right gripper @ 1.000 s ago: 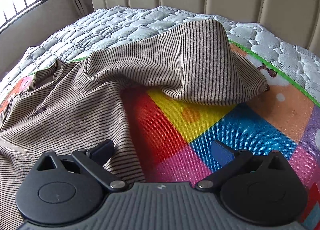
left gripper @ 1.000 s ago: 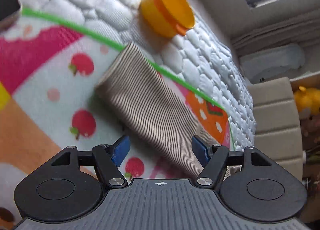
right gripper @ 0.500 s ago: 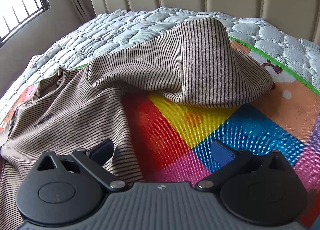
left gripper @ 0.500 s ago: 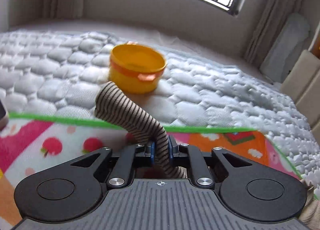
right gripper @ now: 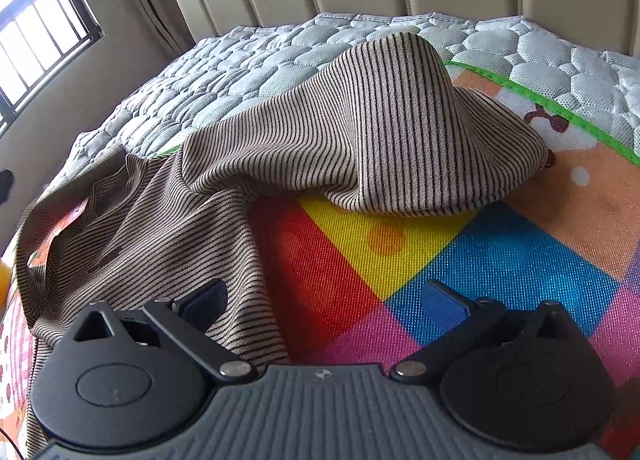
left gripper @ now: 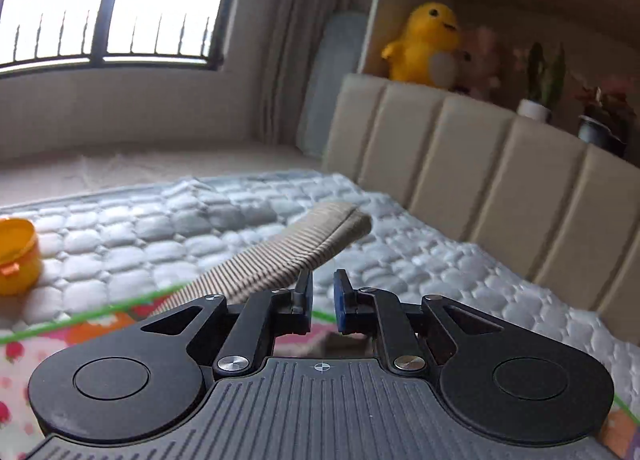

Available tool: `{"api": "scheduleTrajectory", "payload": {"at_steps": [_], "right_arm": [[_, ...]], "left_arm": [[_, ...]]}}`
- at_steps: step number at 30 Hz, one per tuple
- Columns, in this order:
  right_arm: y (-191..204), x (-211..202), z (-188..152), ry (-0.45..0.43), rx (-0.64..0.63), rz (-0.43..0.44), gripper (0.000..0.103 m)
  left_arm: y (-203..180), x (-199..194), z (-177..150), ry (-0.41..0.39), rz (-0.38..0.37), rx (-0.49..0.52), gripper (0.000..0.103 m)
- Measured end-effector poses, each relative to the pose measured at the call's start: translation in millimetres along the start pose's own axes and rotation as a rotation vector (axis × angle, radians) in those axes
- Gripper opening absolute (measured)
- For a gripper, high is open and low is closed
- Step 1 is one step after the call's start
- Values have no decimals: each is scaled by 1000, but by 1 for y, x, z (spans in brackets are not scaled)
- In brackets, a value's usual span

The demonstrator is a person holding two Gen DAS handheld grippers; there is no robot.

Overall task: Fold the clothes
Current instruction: 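Fold the held sleeve across the shirt body with the left tool and release, then grasp the other sleeve with the right tool and fold it across the body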

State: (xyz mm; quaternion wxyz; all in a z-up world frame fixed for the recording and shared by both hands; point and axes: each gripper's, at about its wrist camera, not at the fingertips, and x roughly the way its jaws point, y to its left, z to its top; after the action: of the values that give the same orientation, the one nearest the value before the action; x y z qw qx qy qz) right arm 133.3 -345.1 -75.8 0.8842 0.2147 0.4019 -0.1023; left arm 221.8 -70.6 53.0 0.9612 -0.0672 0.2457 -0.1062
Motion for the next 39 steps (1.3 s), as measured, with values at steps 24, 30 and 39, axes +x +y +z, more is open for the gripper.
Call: {"api": "scheduleTrajectory", "payload": {"at_steps": [24, 30, 39], "right_arm": [[160, 54, 69, -93, -206, 206, 55], [211, 137, 109, -105, -89, 174, 46], [250, 146, 105, -62, -304, 205, 11]], "left_arm": [[128, 26, -62, 171, 183, 11, 88], [140, 34, -71, 209, 161, -18, 91], [144, 40, -79, 286, 83, -30, 93]]}}
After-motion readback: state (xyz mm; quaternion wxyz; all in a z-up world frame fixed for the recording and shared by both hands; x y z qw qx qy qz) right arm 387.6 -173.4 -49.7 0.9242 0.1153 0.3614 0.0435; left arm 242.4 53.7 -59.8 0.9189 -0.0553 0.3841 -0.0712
